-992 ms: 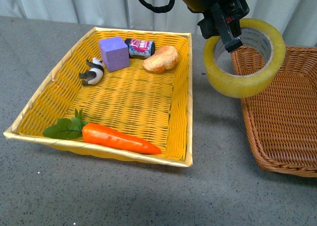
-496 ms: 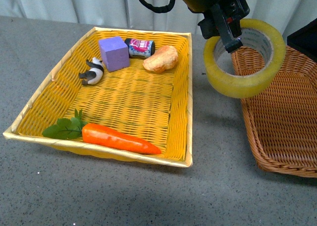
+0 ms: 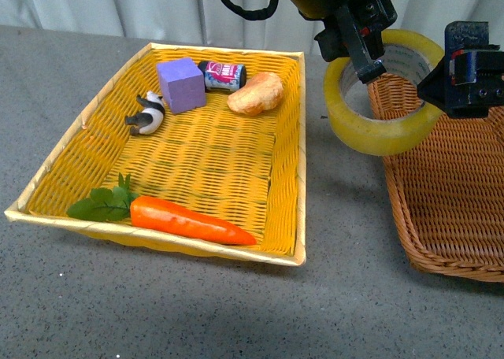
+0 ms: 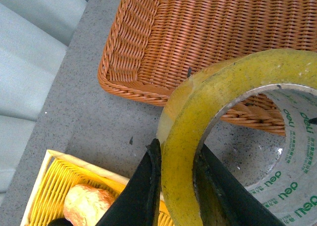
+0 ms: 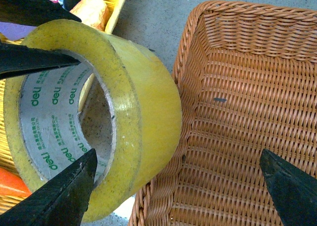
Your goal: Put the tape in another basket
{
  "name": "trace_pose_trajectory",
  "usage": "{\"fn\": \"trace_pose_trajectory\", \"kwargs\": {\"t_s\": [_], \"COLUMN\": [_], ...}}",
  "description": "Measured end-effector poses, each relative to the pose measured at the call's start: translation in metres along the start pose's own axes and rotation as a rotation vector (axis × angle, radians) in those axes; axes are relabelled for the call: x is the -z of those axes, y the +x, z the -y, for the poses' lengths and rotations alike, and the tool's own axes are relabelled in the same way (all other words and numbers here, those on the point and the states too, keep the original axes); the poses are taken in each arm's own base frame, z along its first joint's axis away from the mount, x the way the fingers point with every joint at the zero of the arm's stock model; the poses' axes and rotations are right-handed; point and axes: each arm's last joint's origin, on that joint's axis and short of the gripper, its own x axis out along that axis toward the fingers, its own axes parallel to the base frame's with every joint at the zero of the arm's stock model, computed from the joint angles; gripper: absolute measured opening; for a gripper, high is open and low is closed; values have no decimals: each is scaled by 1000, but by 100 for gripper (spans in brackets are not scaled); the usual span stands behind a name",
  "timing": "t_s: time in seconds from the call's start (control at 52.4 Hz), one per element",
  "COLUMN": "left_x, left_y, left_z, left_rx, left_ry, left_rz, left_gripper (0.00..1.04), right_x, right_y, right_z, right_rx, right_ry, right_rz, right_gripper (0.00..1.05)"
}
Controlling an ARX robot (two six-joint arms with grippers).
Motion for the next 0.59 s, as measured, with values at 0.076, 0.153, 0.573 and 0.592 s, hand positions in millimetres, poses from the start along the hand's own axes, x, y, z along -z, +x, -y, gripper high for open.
{"fn": "trace_pose_trajectory", "kwargs": {"t_s": [0.076,0.153,0.573,0.592], "left_x": [0,0,0,0], "left_y": [0,0,0,0], "left_z": [0,0,0,0], "left_rx": [0,-1,0,0], "left_ry": [0,0,0,0], "left_rz": [0,0,0,0], "left_gripper": [16,16,16,16], "right_x": [0,0,-11,-11], "right_y": [4,8,17,17], "right_z": [0,1,-1,-1], "right_rx": [4,5,16,16], "right_ry": [5,18,58,58], "right_rz": [-2,-5,9,9], "right_gripper": [96,96,86,84]}}
